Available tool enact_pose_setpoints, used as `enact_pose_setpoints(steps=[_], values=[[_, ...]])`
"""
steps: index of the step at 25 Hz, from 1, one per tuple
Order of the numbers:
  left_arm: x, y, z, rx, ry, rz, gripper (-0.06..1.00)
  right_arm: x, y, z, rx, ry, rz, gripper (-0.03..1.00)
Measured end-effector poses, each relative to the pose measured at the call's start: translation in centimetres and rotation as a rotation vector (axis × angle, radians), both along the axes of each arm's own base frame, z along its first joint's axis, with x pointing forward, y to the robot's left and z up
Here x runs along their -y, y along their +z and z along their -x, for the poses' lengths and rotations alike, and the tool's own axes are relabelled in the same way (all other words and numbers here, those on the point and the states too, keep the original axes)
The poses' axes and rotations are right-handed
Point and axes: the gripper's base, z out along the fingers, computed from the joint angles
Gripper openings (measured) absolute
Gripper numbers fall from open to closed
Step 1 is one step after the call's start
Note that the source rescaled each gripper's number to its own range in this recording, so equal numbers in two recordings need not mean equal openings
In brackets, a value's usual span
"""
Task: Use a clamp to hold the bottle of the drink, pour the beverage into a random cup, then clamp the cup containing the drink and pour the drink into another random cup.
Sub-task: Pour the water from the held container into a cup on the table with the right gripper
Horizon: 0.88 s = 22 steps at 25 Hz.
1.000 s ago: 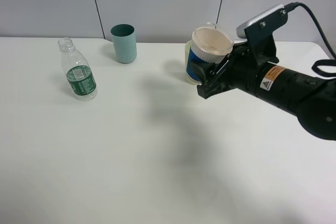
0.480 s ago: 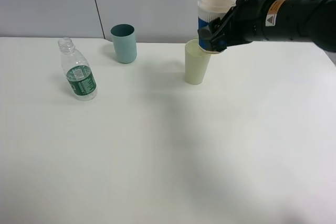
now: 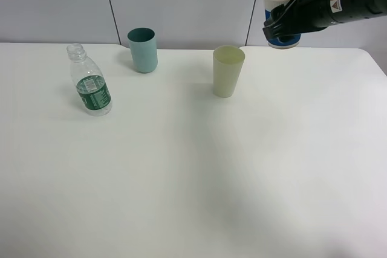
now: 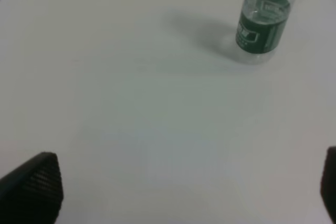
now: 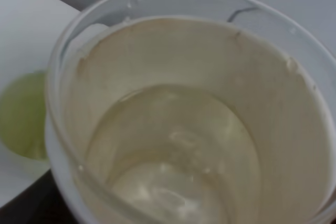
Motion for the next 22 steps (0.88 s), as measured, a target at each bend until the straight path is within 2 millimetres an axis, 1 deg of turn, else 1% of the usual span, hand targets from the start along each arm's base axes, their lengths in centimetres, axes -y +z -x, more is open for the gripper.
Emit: enact_pose_setpoints(steps=[6,13,17,20,22], values=[[0.0,0.0,0.0,0.000,0.000,0.000,1.00,0.5,0.2,-0.2,0.043,0.000,0.089,0.00],[0.0,0.0,0.0,0.000,0.000,0.000,1.00,0.7,0.4,-0.4,0.076,0.009,0.148,0.00],[0.0,0.0,0.0,0.000,0.000,0.000,1.00,0.5,-0.5,-1.1,0.051,-0.012,0.147,0.00],[0.0,0.0,0.0,0.000,0.000,0.000,1.00,-0.2,-1.3,-1.4,0.036,0.008,0.177,0.00],[0.0,0.0,0.0,0.000,0.000,0.000,1.00,-0.7,-1.5,-1.7,0.036,0.023,0.186,0.00]])
